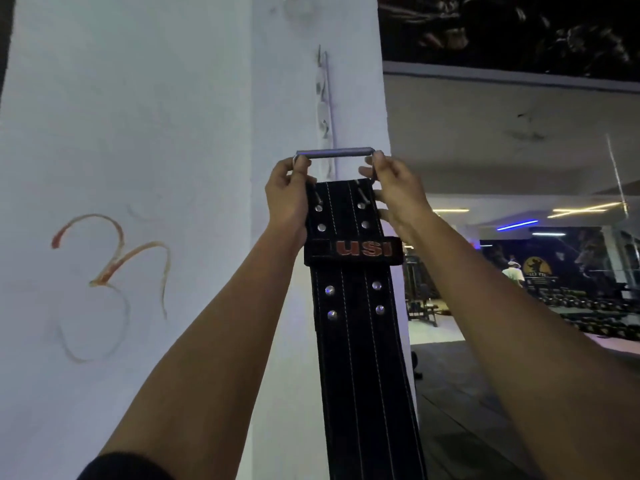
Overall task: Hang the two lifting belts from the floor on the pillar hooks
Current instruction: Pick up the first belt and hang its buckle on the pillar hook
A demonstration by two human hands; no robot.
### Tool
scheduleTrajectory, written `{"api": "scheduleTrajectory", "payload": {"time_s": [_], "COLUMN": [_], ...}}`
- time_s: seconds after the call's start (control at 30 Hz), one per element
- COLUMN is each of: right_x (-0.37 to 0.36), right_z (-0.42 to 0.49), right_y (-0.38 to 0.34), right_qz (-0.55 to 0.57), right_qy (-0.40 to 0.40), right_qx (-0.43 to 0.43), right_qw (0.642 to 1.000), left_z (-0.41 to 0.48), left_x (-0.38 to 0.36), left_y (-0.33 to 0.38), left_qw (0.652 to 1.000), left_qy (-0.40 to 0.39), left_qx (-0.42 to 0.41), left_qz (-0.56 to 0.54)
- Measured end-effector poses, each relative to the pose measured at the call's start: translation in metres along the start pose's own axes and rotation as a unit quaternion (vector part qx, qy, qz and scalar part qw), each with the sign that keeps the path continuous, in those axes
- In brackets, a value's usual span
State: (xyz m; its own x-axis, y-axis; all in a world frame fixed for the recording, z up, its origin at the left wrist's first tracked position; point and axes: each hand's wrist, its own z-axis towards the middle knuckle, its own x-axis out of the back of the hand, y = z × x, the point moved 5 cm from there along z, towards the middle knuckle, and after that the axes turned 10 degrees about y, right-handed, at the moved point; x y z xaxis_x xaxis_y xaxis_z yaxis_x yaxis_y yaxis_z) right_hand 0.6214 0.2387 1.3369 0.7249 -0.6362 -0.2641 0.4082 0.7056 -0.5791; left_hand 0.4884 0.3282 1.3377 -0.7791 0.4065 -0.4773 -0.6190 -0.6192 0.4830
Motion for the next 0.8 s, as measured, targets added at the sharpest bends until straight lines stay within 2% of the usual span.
{"api": "scheduleTrajectory", "payload": {"time_s": [0.17,0.57,0.8], "right_x": [-0.012,-0.032,-0.032], "right_z": [0.036,0.079,0.076], "right_y": [0.008,0.046,0.059], "right_qz": [0.040,0.095,0.082], "right_qy": [0.053,0.065,0.096], "right_qx": [0.032,-0.058,-0.077], "right_qw": [0.997,0.992,0.989], "left_z": [0.023,0.070,0.068], "left_x": [-0.016,-0.032,-0.022], "left_y": [-0.013,-0.042,-0.056], "left_qw": [1.000,0.996,0.993], "left_qy": [0.007,0.061,0.090], "left_qx": [0.001,-0.007,0.010], "left_qz": [0.009,0.071,0.081]}}
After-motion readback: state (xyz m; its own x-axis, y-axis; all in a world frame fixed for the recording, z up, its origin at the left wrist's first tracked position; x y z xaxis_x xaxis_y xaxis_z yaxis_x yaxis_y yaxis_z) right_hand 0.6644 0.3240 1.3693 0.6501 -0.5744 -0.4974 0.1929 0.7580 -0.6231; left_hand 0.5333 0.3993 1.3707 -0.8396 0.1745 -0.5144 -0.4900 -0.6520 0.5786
